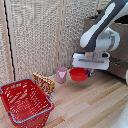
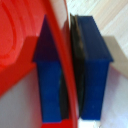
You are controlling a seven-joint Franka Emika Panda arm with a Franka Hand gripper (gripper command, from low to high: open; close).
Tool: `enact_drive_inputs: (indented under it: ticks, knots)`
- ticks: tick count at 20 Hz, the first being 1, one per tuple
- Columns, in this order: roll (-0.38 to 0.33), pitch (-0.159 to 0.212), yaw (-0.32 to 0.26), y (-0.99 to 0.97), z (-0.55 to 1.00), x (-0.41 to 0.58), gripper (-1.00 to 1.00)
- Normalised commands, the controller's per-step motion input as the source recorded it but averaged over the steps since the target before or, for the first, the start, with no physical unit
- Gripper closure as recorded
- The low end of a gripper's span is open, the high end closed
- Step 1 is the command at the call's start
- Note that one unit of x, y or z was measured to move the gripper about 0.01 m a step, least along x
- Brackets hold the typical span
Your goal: Move your gripper in the direction of the red bowl and clutch it softly. Cautiously raise the red bowl up from the surface. Hover the red bowl above the basket and gently bring it down inside. Let go of the gripper's grasp when the red bowl is within the basket.
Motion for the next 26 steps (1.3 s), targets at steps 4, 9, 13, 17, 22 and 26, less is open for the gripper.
enact_drive_inputs:
  ticks: [4,9,13,17,22,26]
  knots:
    - [0.004,0.006,-0.073,0.4,0.69,0.234,1.0]
    - [0.006,0.05,-0.004,0.57,0.54,0.232,1.0]
    - [0.023,0.049,0.01,0.84,0.4,0.092,1.0]
    - [0.012,0.029,0.018,0.89,0.33,0.085,1.0]
    - [0.013,0.04,0.027,0.89,0.3,0.238,1.0]
    - [0.008,0.05,0.047,0.84,0.28,0.338,1.0]
